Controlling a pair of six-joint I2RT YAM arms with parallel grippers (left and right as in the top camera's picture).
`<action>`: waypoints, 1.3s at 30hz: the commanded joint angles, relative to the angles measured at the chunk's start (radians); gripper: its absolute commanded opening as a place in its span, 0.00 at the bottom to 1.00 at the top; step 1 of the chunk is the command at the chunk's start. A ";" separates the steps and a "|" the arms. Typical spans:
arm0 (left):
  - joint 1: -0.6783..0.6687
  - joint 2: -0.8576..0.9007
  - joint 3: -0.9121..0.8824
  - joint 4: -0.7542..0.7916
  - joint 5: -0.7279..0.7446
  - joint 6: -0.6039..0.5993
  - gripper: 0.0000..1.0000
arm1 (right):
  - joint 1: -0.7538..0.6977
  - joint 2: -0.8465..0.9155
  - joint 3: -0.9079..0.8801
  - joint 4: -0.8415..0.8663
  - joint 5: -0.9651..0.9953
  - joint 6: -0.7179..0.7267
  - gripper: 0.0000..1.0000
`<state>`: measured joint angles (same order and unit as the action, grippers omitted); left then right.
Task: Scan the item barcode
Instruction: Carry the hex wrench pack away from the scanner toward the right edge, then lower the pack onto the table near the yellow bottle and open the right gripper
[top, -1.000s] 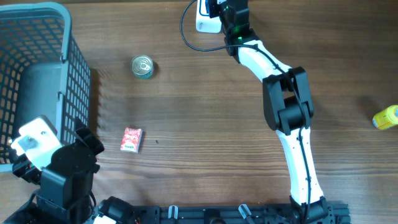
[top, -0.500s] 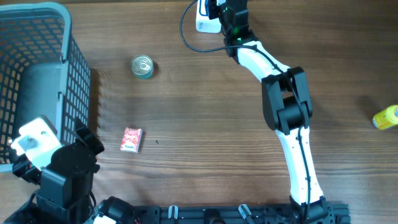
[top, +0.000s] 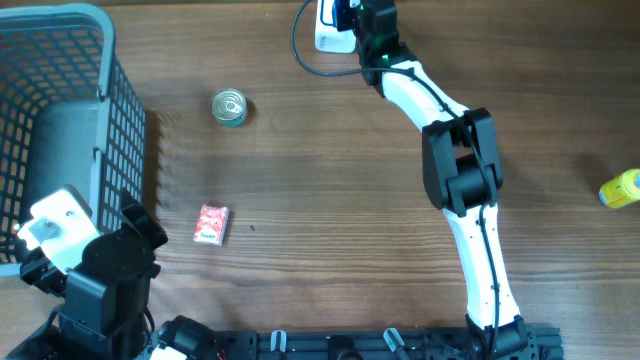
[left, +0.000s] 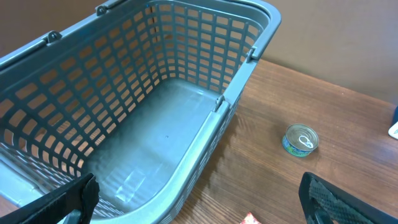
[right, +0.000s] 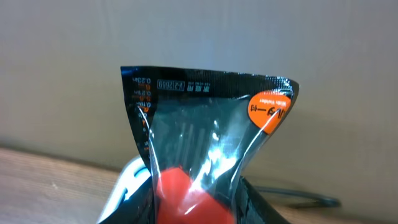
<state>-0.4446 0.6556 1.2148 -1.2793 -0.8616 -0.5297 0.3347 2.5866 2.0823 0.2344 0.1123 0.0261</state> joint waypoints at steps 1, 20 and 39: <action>0.005 0.009 -0.007 0.003 -0.003 -0.002 1.00 | 0.002 -0.058 0.032 -0.060 0.042 0.025 0.05; 0.005 0.009 -0.007 0.003 -0.002 -0.002 1.00 | -0.101 -0.462 0.032 -0.800 0.378 0.065 0.04; 0.004 0.219 -0.007 0.134 0.206 -0.002 1.00 | -0.736 -0.486 0.004 -1.129 0.022 0.183 0.04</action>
<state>-0.4446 0.8001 1.2148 -1.1759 -0.7460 -0.5297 -0.3832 2.1212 2.1025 -0.8963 0.2207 0.1925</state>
